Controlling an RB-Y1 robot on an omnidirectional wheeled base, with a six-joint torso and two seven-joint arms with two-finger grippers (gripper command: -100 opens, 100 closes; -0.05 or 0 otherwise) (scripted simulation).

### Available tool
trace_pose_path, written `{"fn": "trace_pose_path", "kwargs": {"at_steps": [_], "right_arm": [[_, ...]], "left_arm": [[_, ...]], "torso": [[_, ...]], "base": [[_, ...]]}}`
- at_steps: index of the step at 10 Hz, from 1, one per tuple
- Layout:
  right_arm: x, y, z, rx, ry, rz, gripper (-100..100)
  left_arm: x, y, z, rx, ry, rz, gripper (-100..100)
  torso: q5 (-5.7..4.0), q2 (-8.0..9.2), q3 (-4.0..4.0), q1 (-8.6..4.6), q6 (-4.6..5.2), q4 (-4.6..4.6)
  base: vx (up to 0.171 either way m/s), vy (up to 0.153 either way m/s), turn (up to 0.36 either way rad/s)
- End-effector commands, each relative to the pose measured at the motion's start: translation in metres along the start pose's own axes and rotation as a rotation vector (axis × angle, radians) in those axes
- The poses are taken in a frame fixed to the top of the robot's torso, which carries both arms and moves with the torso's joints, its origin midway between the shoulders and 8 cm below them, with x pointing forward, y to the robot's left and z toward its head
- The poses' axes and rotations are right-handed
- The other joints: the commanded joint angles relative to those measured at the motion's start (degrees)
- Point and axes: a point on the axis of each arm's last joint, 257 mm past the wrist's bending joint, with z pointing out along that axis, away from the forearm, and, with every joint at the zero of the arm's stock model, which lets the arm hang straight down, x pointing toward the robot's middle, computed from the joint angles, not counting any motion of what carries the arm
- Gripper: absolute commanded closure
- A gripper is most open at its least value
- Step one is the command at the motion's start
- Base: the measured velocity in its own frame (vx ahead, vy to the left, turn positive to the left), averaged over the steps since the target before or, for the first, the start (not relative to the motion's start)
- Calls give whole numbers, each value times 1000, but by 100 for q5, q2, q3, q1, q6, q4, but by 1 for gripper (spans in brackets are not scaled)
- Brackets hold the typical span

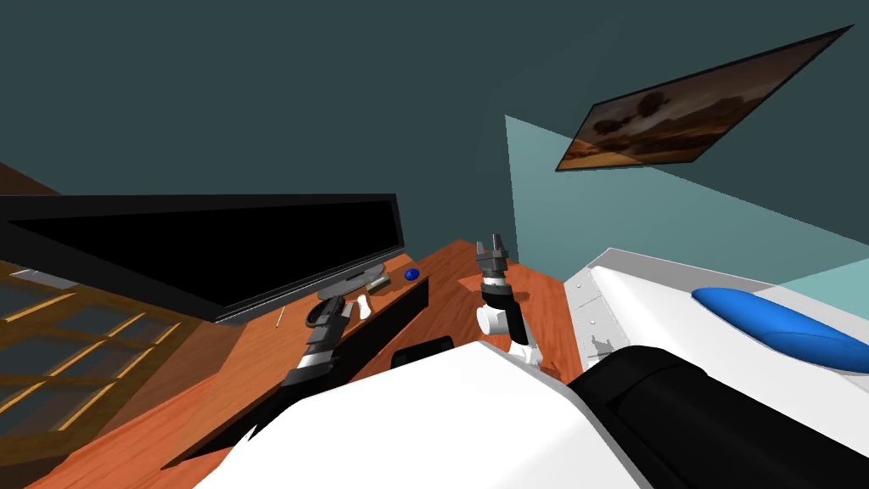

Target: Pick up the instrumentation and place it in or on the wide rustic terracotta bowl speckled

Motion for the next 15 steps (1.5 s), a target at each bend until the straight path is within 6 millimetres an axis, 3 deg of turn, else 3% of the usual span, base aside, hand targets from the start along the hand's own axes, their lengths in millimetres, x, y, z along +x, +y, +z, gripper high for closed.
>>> {"fn": "trace_pose_path", "kwargs": {"at_steps": [1,2,4,5,7,8,9,11,13,15], "right_arm": [[0,0,0,0,0,0,0],[0,0,0,0,0,0,0],[0,0,0,0,0,0,0],[0,0,0,0,0,0,0],[0,0,0,0,0,0,0],[0,0,0,0,0,0,0],[0,0,0,0,0,0,0],[0,0,0,0,0,0,0],[0,0,0,0,0,0,0],[0,0,0,0,0,0,0]], "left_arm": [[-7,31,-15,-85,6,-31,-100],[-8,34,-16,-92,5,-30,-100],[-17,81,-46,-228,8,-83,-100],[-20,88,-51,-248,6,-78,-100],[-33,138,-93,-403,-1,-118,-100],[-37,156,-112,-469,-2,-137,-100],[-41,164,-120,-490,-10,-132,-100],[-53,202,-170,-638,-21,-157,-100],[-57,207,-176,-654,-27,-151,-100],[-68,233,-226,-788,-33,-165,-100]], "torso": [[0,0,0,0,0,0],[0,-1,0,-2,2,0],[2,-2,-1,5,4,0],[0,-6,-3,-3,3,-1],[1,-4,-2,4,3,-1],[0,-7,-4,-1,3,-1],[-1,-14,-8,-6,3,-3],[2,-14,-8,11,2,-3],[2,-14,-8,12,-3,-3],[4,-6,-3,17,3,0]], "base": [[9,-78,-109],[9,-60,-76],[19,-74,-200],[20,-67,-93],[28,-71,-231],[62,-94,-320],[53,-49,-75],[62,-46,-269],[36,-25,-11],[55,-25,-257]]}}
